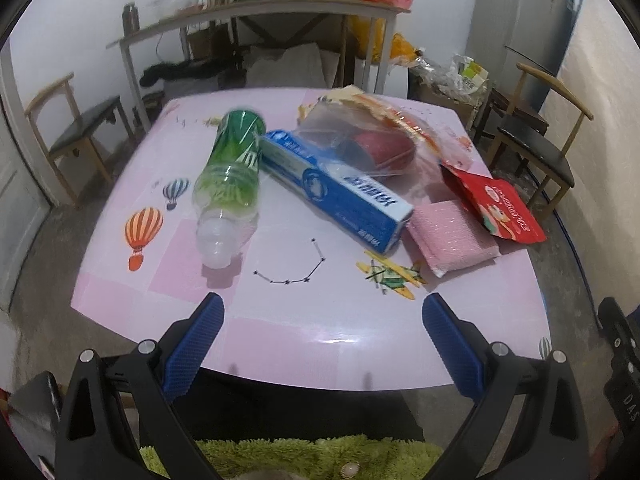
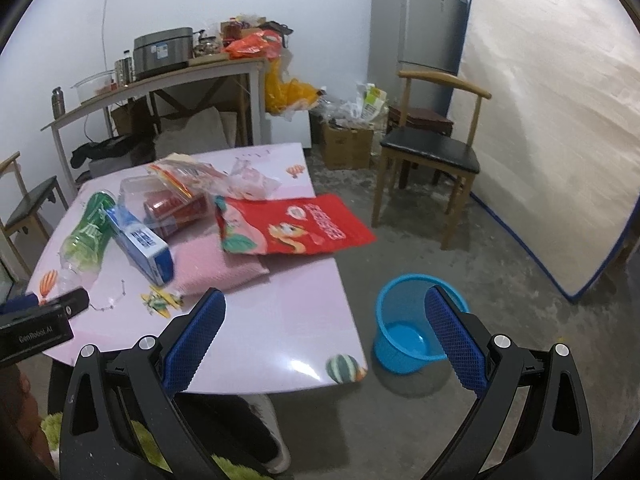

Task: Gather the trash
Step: 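Grasp the red snack bag with the right tool while the left tool approaches the pink sponge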

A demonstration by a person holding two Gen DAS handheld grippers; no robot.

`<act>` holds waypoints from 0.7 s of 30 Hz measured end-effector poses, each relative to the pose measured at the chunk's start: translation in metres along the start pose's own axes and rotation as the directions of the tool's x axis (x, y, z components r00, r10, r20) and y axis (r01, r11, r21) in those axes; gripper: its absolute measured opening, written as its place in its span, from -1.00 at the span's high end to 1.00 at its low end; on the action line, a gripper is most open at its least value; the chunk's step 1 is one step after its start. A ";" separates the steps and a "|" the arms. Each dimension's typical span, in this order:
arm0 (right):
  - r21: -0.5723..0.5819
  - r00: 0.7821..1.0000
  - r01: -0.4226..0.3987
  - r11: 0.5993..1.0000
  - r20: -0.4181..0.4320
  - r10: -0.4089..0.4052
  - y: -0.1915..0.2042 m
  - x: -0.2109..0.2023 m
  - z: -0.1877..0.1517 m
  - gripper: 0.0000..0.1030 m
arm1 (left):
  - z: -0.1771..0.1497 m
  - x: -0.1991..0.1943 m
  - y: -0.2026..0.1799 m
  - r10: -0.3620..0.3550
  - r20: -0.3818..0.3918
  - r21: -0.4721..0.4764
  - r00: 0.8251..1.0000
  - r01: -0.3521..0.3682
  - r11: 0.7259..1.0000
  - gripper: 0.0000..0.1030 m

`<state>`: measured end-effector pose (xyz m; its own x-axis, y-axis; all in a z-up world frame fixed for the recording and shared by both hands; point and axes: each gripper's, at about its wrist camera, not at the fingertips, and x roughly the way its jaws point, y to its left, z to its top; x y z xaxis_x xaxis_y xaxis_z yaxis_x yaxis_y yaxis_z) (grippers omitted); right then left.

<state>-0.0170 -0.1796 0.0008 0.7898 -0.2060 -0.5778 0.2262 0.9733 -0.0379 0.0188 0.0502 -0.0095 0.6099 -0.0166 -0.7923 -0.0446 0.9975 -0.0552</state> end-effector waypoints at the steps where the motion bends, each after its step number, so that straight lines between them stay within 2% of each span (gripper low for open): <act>1: 0.000 1.000 -0.010 1.000 0.004 0.010 0.003 0.001 0.002 -0.85 | 0.002 0.002 0.005 -0.001 -0.007 -0.003 1.000 0.001 1.000 -0.89; 4: -0.002 0.999 -0.040 0.999 0.018 0.040 0.013 0.005 0.007 -0.85 | 0.006 0.003 0.017 -0.004 0.006 -0.003 1.000 0.004 1.000 -0.89; 10: -0.022 0.997 -0.076 0.997 0.017 0.077 0.030 0.019 0.012 -0.85 | 0.029 0.009 0.058 -0.056 0.029 -0.033 0.998 0.057 0.998 -0.89; 11: -0.024 0.996 -0.083 0.996 0.013 0.084 0.032 0.023 0.013 -0.85 | 0.032 0.010 0.064 -0.071 0.035 -0.041 0.997 0.072 0.997 -0.89; 13: -0.028 0.996 -0.090 0.996 0.008 0.091 0.035 0.030 0.013 -0.85 | 0.040 0.014 0.083 -0.148 0.064 -0.080 0.987 0.153 0.985 -0.89; 15: -0.029 0.995 -0.101 0.994 0.002 0.101 0.037 0.037 0.013 -0.85 | 0.046 0.019 0.095 -0.174 0.074 -0.114 0.982 0.182 0.977 -0.89; 19: -0.025 0.992 -0.124 0.992 -0.003 0.124 0.036 0.050 0.015 -0.85 | 0.059 0.027 0.106 -0.153 0.098 -0.116 0.983 0.164 0.980 -0.89; 21: -0.021 0.990 -0.138 0.990 -0.007 0.138 0.035 0.054 0.017 -0.85 | 0.060 0.027 0.104 -0.179 0.106 -0.106 0.978 0.190 0.976 -0.89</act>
<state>0.0430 -0.1588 -0.0180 0.8093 -0.0690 -0.5833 0.1030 0.9944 0.0253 0.0783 0.1579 -0.0006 0.6884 -0.1873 -0.7007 -0.0115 0.9632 -0.2687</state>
